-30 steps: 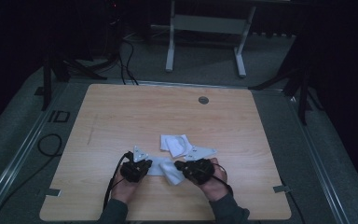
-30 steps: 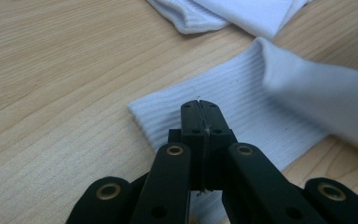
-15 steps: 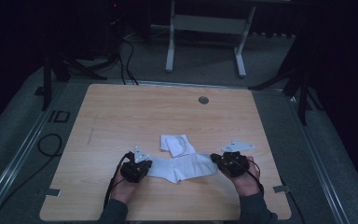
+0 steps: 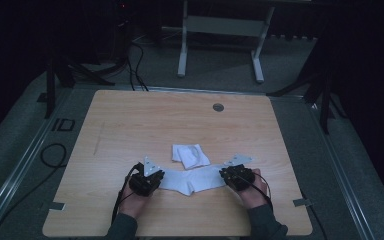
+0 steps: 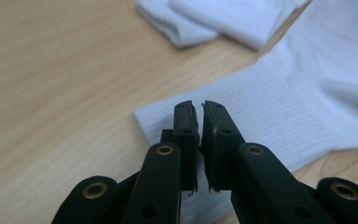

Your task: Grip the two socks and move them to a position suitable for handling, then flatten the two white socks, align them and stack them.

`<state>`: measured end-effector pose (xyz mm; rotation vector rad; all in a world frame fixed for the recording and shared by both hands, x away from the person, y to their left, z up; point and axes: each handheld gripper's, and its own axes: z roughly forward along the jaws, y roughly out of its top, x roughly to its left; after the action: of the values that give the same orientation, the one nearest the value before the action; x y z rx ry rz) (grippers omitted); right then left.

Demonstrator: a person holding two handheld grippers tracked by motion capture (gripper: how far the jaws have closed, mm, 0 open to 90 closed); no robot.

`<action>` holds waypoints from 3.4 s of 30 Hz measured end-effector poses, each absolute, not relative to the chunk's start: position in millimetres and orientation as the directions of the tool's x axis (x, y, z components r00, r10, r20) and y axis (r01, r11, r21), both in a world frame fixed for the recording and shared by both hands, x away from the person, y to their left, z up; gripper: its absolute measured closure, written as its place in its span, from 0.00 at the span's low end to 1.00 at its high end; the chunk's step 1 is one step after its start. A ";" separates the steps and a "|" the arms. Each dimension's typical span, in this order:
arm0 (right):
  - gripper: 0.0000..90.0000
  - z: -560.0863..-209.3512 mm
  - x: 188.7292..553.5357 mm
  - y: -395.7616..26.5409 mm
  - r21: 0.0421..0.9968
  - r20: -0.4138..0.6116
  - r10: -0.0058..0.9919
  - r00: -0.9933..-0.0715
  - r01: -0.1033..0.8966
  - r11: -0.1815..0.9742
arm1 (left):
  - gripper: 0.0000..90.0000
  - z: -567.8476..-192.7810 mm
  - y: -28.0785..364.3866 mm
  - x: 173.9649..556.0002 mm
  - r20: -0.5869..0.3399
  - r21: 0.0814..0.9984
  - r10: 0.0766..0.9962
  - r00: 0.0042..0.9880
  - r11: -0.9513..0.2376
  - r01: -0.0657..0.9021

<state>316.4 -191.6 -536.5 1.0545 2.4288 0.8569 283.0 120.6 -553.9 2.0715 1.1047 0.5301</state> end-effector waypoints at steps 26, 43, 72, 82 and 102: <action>0.73 -524.3 302.4 -151.6 0.648 -0.046 0.650 -0.759 0.472 0.597 | 0.91 -547.1 142.0 286.1 -0.001 0.773 0.885 0.465 -0.294 0.562; 0.97 -523.3 398.1 -99.2 0.612 0.006 0.705 -0.709 0.561 0.558 | 0.91 -548.2 148.4 289.4 -0.007 0.772 0.902 0.431 -0.269 0.576; 0.98 -464.9 362.3 -112.0 0.751 0.106 0.657 -0.746 0.493 0.439 | 0.91 -549.6 147.1 289.7 -0.002 0.768 0.902 0.431 -0.275 0.579; 0.98 -456.6 371.5 -161.4 0.775 0.119 0.729 -0.674 0.522 0.356 | 0.91 -549.4 148.1 289.5 -0.004 0.768 0.905 0.425 -0.269 0.581; 0.85 -499.3 393.7 -248.1 0.635 -0.058 0.866 -0.497 0.651 0.416 | 0.91 -550.6 147.1 289.6 -0.006 0.761 0.905 0.425 -0.272 0.589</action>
<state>393.7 -248.1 -499.3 1.2993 2.2984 0.7810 289.6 147.1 -550.6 1.9788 1.2603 0.5744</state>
